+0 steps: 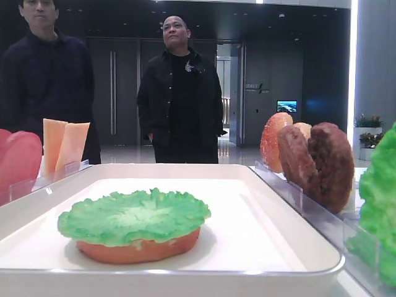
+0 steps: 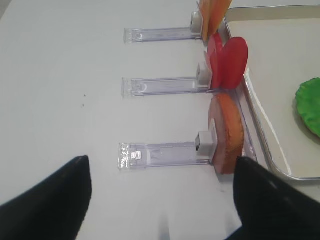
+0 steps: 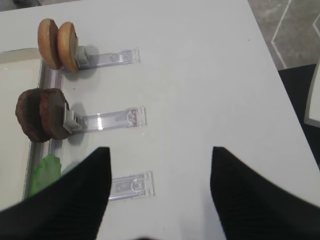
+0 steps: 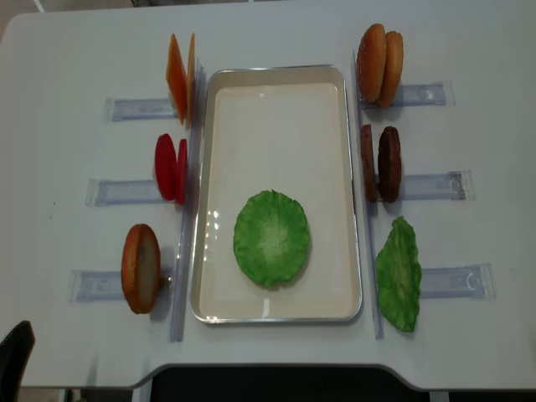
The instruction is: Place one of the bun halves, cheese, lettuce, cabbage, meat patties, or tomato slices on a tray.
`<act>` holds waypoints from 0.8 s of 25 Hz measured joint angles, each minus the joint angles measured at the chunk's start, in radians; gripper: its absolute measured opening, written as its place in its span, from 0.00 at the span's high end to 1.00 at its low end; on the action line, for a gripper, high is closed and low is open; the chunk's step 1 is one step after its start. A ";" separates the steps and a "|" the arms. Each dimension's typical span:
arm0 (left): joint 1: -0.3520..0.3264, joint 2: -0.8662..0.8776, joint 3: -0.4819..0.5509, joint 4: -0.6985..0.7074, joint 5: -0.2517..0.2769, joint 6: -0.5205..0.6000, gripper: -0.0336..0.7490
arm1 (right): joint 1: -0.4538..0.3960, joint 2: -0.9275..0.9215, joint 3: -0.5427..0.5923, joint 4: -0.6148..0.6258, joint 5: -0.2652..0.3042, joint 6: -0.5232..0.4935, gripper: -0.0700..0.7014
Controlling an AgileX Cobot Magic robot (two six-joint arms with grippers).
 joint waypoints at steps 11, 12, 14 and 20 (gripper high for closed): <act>0.000 0.000 0.000 0.000 0.000 0.000 0.07 | 0.000 -0.212 0.225 0.039 -0.070 -0.119 0.37; 0.000 0.000 0.000 0.000 0.000 0.000 0.07 | 0.000 -0.225 0.244 0.039 -0.081 -0.129 0.37; 0.000 0.000 0.000 0.000 0.000 0.000 0.07 | -0.001 -0.252 0.287 0.054 -0.108 -0.134 0.37; 0.000 0.000 0.000 0.000 0.000 0.000 0.07 | -0.003 -0.311 0.350 0.058 -0.168 -0.146 0.37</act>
